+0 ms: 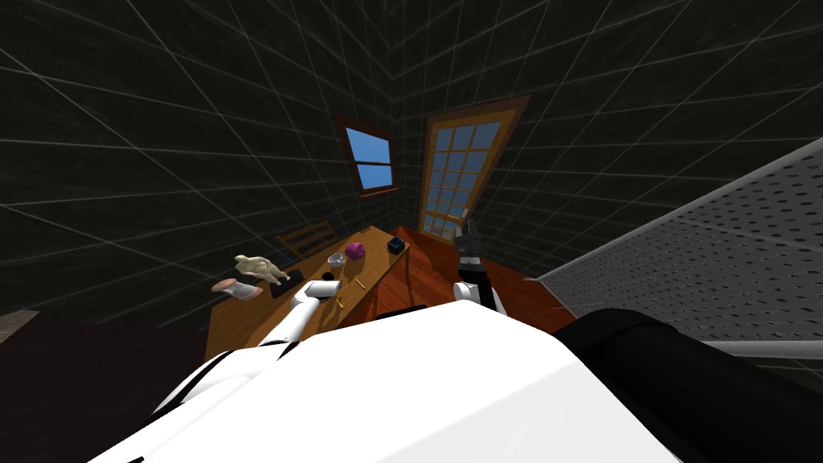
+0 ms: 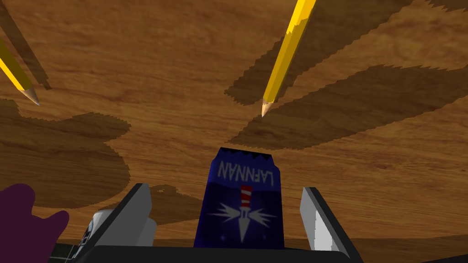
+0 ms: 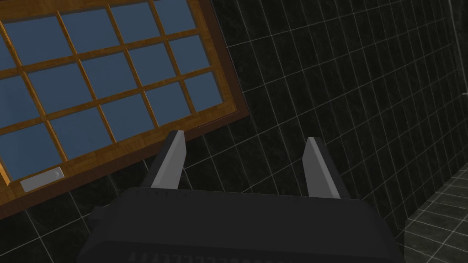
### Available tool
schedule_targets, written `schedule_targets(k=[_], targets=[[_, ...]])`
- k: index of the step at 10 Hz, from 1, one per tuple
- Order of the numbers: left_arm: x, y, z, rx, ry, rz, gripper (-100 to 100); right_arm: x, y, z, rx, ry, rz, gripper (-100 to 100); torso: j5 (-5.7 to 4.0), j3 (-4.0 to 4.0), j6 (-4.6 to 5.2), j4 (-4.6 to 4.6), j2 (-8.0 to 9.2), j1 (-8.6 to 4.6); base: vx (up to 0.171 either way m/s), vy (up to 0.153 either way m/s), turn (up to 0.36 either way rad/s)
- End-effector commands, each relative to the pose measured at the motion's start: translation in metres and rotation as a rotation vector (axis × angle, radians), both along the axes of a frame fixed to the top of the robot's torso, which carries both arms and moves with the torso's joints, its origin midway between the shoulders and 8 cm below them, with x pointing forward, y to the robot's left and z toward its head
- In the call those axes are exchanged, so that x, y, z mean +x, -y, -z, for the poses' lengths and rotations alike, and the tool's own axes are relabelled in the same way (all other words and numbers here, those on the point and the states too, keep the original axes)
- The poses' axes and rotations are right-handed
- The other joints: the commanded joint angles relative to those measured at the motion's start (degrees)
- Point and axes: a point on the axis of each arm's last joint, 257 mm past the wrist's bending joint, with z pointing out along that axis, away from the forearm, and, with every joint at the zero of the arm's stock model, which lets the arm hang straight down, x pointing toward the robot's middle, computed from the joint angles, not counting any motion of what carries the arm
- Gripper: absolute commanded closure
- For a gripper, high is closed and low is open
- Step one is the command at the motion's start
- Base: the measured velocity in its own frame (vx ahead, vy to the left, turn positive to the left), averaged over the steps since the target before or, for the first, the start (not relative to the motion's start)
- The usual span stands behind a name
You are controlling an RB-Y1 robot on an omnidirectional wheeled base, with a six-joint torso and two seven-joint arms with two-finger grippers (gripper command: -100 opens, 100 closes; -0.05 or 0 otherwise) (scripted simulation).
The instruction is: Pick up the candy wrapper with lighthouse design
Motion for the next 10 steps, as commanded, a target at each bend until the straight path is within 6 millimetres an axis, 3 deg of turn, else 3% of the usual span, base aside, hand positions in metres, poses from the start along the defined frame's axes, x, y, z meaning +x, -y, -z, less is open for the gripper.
schedule_targets(k=[1, 3, 4, 8, 9, 10], targets=[[-0.0005, -0.0018, 0.0024, -0.001, 0.001, -0.010, -100, 0.0000, 0.0000, 0.0000, 0.000, 0.000, 0.000, 0, 0.00, 0.00, 0.00, 0.00, 0.00, 0.00, -0.026, 0.025, -0.050], [-0.0011, -0.0035, 0.0025, 0.000, 0.000, -0.017, -100, 0.0000, 0.0000, 0.0000, 0.000, 0.000, 0.000, 0, -0.01, -0.06, -0.01, -0.02, -0.10, -0.07, -0.015, 0.013, -0.050], [-0.0011, -0.0037, 0.0026, -0.001, 0.001, -0.019, 100, 0.0000, 0.0000, 0.0001, 0.000, 0.000, 0.000, 0, -0.02, -0.08, -0.03, -0.03, -0.14, -0.10, -0.003, 0.003, 0.011], [-0.0018, -0.0042, 0.0028, 0.001, -0.001, -0.018, 100, 0.0000, 0.0000, 0.0001, 0.000, 0.000, 0.000, 0, 0.00, -0.10, -0.02, -0.02, -0.19, -0.11, 0.000, 0.000, 0.000], [-0.0017, -0.0041, 0.0028, 0.000, -0.001, -0.018, 0, 0.0000, 0.0000, 0.0001, 0.000, 0.000, 0.000, 0, -0.01, -0.10, -0.02, -0.03, -0.19, -0.12, 0.000, 0.000, 0.000], [0.0016, 0.0013, 0.0003, 0.000, 0.001, 0.005, 100, 0.0000, 0.0000, 0.0001, 0.000, 0.000, 0.000, 0, -0.01, -0.10, -0.02, -0.03, -0.20, -0.12, 0.035, -0.025, 0.188]])
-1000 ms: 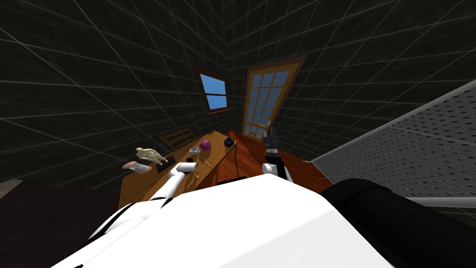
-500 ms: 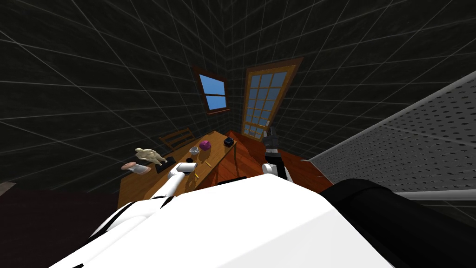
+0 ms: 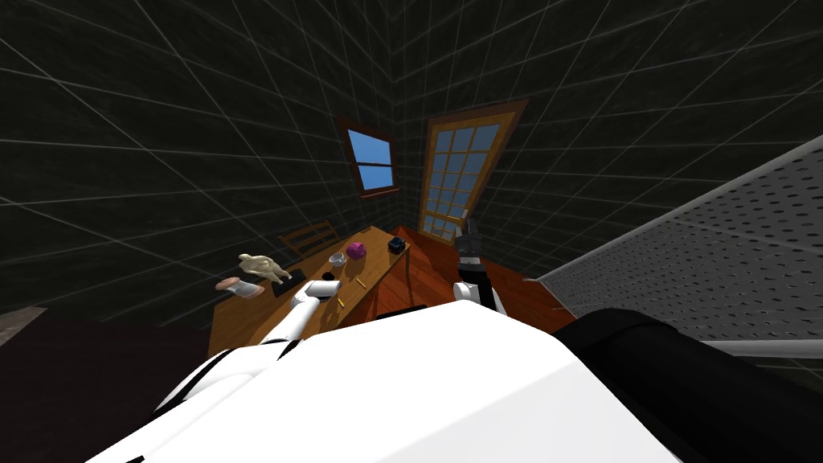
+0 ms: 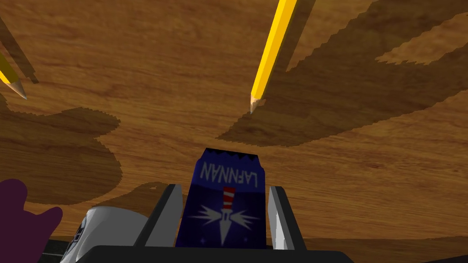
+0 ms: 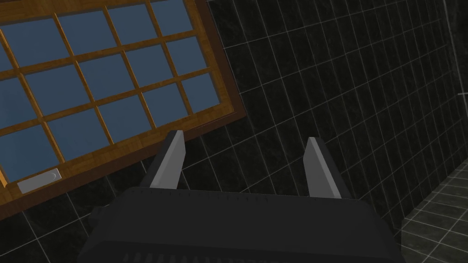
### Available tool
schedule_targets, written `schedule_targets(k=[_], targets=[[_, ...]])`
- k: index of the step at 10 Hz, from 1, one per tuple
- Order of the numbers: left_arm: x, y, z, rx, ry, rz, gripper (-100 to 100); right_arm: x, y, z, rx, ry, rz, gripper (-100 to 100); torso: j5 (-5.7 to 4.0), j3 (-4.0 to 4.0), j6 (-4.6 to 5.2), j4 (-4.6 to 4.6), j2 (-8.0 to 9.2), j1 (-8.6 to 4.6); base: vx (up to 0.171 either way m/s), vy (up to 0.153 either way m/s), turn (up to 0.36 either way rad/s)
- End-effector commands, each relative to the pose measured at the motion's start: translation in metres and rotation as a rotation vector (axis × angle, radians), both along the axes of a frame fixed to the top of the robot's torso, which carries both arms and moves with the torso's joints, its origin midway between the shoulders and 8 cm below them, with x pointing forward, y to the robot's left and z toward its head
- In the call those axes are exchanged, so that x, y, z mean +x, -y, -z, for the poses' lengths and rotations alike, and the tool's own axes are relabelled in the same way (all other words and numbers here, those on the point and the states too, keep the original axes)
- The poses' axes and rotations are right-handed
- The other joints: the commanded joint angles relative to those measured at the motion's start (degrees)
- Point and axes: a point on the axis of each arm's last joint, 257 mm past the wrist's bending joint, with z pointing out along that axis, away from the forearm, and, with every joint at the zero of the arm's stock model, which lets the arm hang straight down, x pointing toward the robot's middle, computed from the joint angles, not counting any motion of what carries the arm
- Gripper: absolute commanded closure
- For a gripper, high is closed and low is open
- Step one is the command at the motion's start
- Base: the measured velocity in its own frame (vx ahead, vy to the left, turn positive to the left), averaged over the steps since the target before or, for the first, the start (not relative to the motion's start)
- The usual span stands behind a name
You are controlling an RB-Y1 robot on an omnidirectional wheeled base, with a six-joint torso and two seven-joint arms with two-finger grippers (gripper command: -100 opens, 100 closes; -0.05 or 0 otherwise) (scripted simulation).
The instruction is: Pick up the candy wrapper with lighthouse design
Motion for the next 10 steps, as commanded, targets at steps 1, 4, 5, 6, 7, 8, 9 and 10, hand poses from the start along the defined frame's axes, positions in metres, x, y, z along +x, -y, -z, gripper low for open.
schedule_targets(k=[1, 4, 5, 6, 7, 8, 9, 10], targets=[[0.003, 0.006, -0.003, 0.000, -0.001, 0.025, 100, 0.000, 0.000, 0.000, 0.000, 0.000, 0.000, 0, 0.00, 0.00, 0.00, 0.00, 0.00, 0.00, 0.062, -0.049, 0.246], [0.008, 0.016, -0.009, 0.000, -0.001, 0.071, 100, 0.000, 0.000, 0.000, 0.000, 0.000, 0.000, 0, -0.02, -0.06, 0.07, -0.01, -0.10, -0.13, 0.050, -0.046, 0.149], [0.010, 0.019, -0.011, 0.000, -0.001, 0.087, 100, 0.000, 0.000, 0.000, 0.000, 0.000, 0.000, 0, -0.02, -0.05, 0.06, -0.02, -0.08, -0.08, 0.036, -0.033, 0.166], [0.012, 0.023, -0.013, 0.000, -0.001, 0.102, 100, 0.000, 0.000, 0.000, 0.000, 0.000, 0.000, 0, -0.03, -0.04, 0.06, -0.02, -0.05, -0.07, 0.035, -0.039, 0.158], [0.013, 0.027, -0.016, 0.000, -0.001, 0.118, 100, 0.000, 0.000, 0.000, 0.000, 0.000, 0.000, 0, -0.03, -0.04, 0.07, -0.02, -0.05, -0.08, 0.036, -0.043, 0.136], [0.015, 0.031, -0.018, 0.000, -0.001, 0.134, 100, 0.000, 0.000, 0.000, 0.000, 0.000, 0.000, 0, -0.04, -0.04, 0.10, -0.02, -0.06, -0.11, 0.045, -0.038, 0.156], [0.014, 0.028, -0.017, -0.001, 0.000, 0.123, 100, 0.000, 0.000, 0.000, 0.000, 0.000, 0.000, 0, -0.05, -0.04, 0.09, -0.02, -0.07, -0.10, 0.021, -0.018, 0.034], [0.014, 0.028, -0.017, 0.000, -0.001, 0.125, 0, 0.000, 0.000, 0.000, 0.000, 0.000, 0.000, 0, -0.03, -0.03, 0.12, -0.02, -0.03, -0.04, 0.000, 0.000, 0.000]])
